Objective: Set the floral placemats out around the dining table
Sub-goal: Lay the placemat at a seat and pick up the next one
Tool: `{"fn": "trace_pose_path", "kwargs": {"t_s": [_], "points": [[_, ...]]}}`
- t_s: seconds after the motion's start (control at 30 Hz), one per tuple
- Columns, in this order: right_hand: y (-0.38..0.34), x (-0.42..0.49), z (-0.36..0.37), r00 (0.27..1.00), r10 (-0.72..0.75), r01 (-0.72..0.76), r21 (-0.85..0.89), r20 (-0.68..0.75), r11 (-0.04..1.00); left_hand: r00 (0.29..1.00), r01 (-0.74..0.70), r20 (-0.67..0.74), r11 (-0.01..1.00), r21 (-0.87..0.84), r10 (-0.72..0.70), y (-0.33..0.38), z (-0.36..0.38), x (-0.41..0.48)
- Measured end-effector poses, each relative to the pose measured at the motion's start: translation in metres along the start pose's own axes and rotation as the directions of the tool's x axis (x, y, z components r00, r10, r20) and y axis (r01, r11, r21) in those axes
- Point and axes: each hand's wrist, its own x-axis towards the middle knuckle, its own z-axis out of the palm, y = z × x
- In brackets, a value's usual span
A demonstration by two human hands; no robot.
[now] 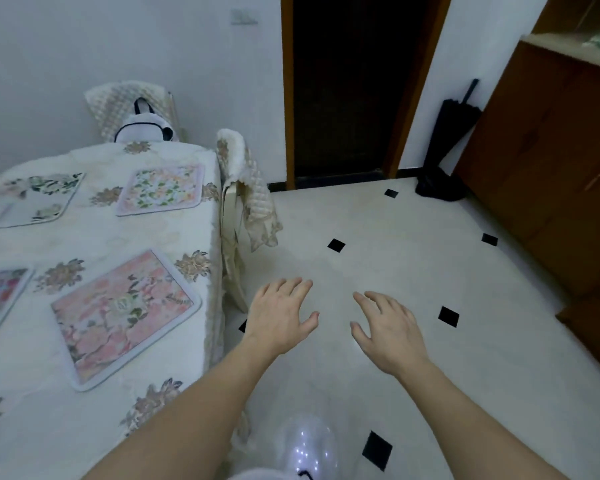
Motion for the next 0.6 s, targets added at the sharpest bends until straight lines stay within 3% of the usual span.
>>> {"fn": "trace_pose_path", "kwargs": {"t_s": [0.33,0.6], "points": [[-0.058,0.158,0.027,0.975,-0.213,0.213,-0.005,0.059,0.977,0.975,0.22,0.005,0.975,0.023,-0.221,-0.11,0.002,0.059],[-0.126,0.305,0.057,0.89,-0.442,0.437,0.064,0.116,0.897,0.898,0.441,-0.047,0.895,0.073,-0.438,-0.213,0.008,0.111]]}}
